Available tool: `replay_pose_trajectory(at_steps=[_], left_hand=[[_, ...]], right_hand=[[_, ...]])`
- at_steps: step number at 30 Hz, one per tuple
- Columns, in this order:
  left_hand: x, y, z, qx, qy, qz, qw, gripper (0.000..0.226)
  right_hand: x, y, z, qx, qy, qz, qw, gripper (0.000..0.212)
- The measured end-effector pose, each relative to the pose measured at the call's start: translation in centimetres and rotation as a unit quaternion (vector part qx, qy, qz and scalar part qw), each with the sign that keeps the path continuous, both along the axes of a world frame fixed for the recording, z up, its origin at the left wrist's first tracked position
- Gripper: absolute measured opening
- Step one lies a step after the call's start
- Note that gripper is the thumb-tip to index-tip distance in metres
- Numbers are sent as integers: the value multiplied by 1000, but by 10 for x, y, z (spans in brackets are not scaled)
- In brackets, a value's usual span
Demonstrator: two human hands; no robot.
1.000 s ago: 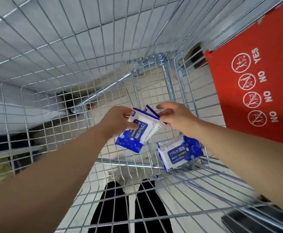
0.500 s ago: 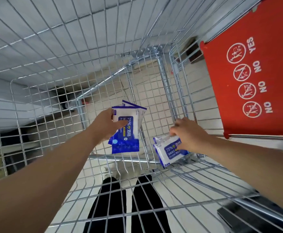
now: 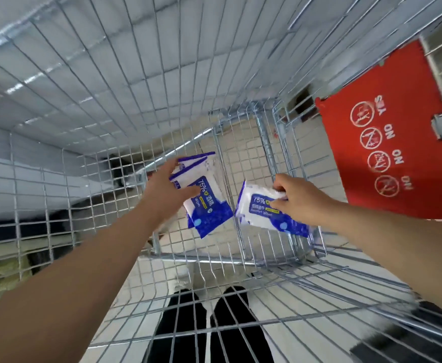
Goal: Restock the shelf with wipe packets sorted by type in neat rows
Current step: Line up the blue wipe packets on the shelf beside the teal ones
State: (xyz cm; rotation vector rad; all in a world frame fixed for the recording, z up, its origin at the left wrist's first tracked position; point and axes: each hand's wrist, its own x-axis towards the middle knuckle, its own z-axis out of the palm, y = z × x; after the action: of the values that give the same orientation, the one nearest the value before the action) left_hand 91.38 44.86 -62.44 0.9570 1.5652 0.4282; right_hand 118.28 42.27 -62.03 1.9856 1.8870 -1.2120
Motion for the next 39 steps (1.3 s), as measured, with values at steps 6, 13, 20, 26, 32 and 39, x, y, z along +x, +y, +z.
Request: replay_pose_trajectory(at_steps=[6,13,20,26,32,39], left_hand=[[-24,13,84,63,6,33,997,29],[-61,6,221,124,-55,111,985,21],[-112,-61,343,229,-50,129,963,42],[-162,-158,437,295,-47,179,938,36],[-230,-257,537,381,-7,255,889,23],[-355,-362,624,454,-11,343,822,24]], right_hand=[[-36,22,105,146,30,-193,970,17],[-98,18,256,240,144,-262,924,18],[-153,-25,380,313,243,-254,882,24],[-211,-87,474,359,289,-147,875,18],[-290,-149,575,398,341,-67,849,20],[-422,-215,666,411,443,15,797,23]])
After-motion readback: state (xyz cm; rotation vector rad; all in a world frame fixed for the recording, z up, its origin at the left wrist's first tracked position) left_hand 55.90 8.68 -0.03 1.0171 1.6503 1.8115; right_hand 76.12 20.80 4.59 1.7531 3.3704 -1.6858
